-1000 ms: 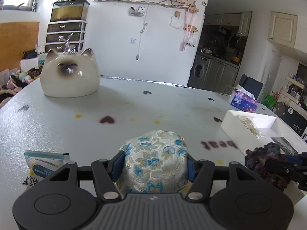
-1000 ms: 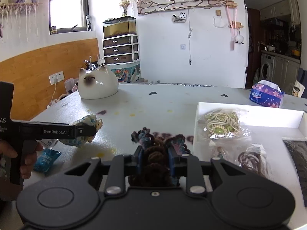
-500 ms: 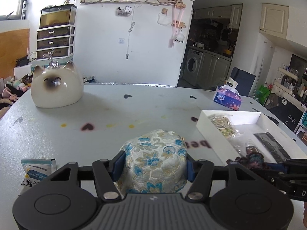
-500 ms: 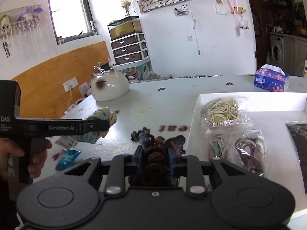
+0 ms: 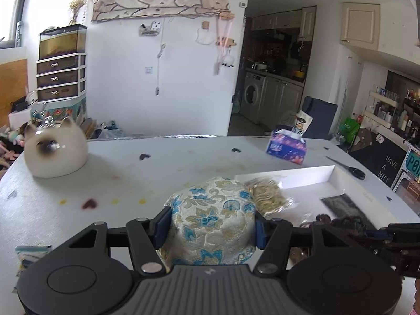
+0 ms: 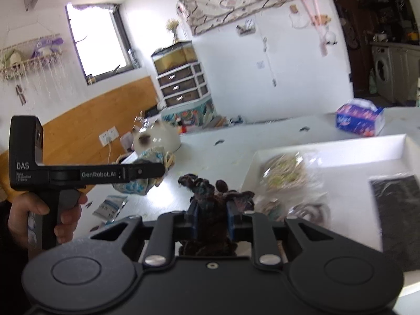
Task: Organize soft objects
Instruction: 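Carry the floral pouch and the hair-tie bundle over the white tray with both grippers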
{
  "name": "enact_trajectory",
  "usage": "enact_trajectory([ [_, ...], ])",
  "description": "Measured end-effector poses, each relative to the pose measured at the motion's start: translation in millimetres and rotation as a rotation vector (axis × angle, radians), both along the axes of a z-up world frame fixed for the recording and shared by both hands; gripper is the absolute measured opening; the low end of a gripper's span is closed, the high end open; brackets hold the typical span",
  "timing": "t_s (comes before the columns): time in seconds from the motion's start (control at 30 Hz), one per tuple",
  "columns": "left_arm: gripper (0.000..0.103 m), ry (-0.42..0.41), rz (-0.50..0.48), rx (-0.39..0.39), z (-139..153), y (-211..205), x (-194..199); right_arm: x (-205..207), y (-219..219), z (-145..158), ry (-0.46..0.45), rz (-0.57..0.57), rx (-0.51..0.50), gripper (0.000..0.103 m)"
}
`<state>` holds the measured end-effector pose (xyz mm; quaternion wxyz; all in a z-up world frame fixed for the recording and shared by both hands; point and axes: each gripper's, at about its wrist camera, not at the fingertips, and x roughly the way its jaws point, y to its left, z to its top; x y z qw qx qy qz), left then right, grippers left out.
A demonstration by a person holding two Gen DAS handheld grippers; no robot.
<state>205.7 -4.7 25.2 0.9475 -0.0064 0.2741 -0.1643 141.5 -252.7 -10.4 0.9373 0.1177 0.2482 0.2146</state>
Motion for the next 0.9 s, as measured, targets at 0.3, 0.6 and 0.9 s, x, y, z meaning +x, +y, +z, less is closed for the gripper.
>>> enact_trajectory([
  [0.3,0.061,-0.005,-0.073,-0.025,8,-48,7,-7,-50,21,-0.065,-0.102,-0.016,0.021],
  [0.6,0.061,-0.015,-0.153,-0.052,19,-112,26,2,-110,52,-0.127,-0.245,-0.068,0.021],
  [0.9,0.061,0.114,-0.224,-0.025,-5,-185,82,36,-152,40,-0.066,-0.337,-0.105,0.021],
])
